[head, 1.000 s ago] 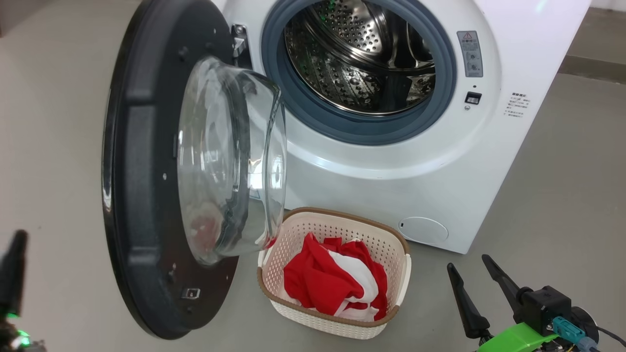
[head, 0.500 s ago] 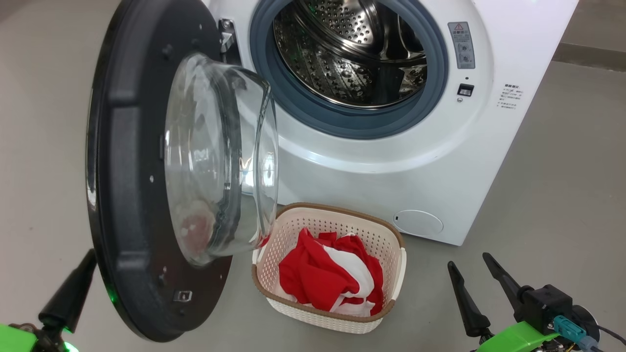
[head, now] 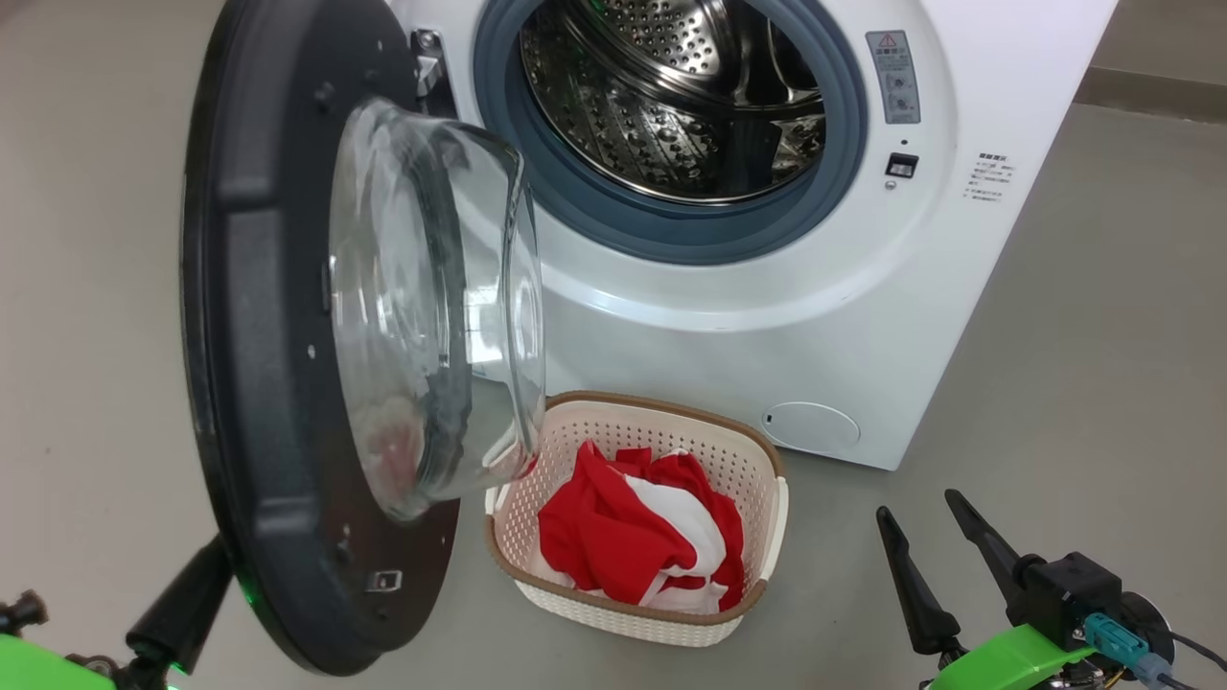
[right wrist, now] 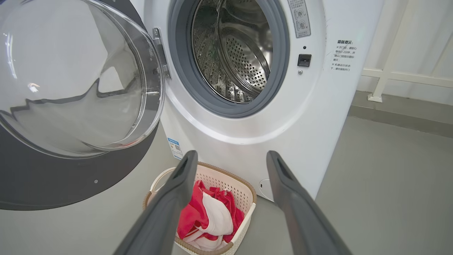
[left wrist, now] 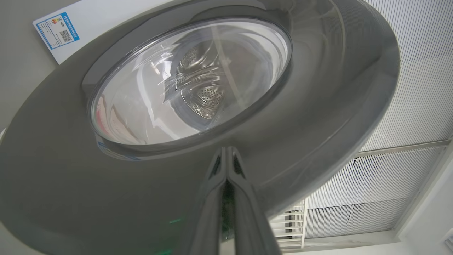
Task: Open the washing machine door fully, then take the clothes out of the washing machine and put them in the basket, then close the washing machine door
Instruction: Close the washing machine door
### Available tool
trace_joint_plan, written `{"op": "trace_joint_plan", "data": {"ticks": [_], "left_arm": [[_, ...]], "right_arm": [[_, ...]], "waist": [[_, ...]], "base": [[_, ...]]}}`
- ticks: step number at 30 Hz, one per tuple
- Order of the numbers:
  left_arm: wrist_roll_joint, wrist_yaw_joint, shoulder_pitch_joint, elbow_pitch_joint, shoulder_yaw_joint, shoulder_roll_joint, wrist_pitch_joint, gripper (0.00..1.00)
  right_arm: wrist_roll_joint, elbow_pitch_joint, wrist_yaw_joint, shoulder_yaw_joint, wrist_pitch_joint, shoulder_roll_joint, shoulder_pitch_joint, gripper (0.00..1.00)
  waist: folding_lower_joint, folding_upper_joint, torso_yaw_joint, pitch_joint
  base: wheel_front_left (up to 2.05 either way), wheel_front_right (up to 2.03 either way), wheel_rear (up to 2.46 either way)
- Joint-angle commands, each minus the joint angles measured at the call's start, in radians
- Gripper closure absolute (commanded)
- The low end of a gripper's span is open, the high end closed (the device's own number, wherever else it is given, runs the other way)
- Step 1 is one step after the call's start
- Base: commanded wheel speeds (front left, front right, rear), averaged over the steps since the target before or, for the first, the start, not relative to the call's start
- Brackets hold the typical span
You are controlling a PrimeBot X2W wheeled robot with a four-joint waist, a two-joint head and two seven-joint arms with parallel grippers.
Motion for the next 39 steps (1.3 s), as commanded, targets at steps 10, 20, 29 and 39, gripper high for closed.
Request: {"op": "trace_joint_plan", "data": {"ticks": [10, 20, 29, 39], "left_arm": [[-0.038, -0.016, 0.028, -0.111, -0.043, -0.019, 0.083, 1.0], [-0.061, -0.029, 0.02, -0.131, -0.08, -0.037, 0.114, 1.0], [-0.063, -0.036, -0.019, -0.13, -0.096, -0.039, 0.124, 1.0], [-0.053, -0.04, -0.109, -0.077, -0.104, -0.025, 0.127, 1.0]], "right_arm": [[0.002, -0.031, 0.005, 0.021, -0.009, -0.01, -0.065, 0.0], [-0.001, -0.034, 0.005, 0.016, -0.011, -0.01, -0.083, 0.0], [0.01, -0.028, 0.005, 0.015, -0.023, -0.01, -0.105, 0.0], [0.021, -0.01, 0.005, 0.018, -0.041, -0.01, -0.134, 0.0]], "waist": [[0.0, 0.0, -0.078, 0.027], [0.0, 0.0, -0.197, 0.061], [0.0, 0.0, -0.317, 0.104], [0.0, 0.0, -0.411, 0.141]], "base": [[0.0, 0.0, 0.0], [0.0, 0.0, 0.0], [0.0, 0.0, 0.0], [0.0, 0.0, 0.0]]}}
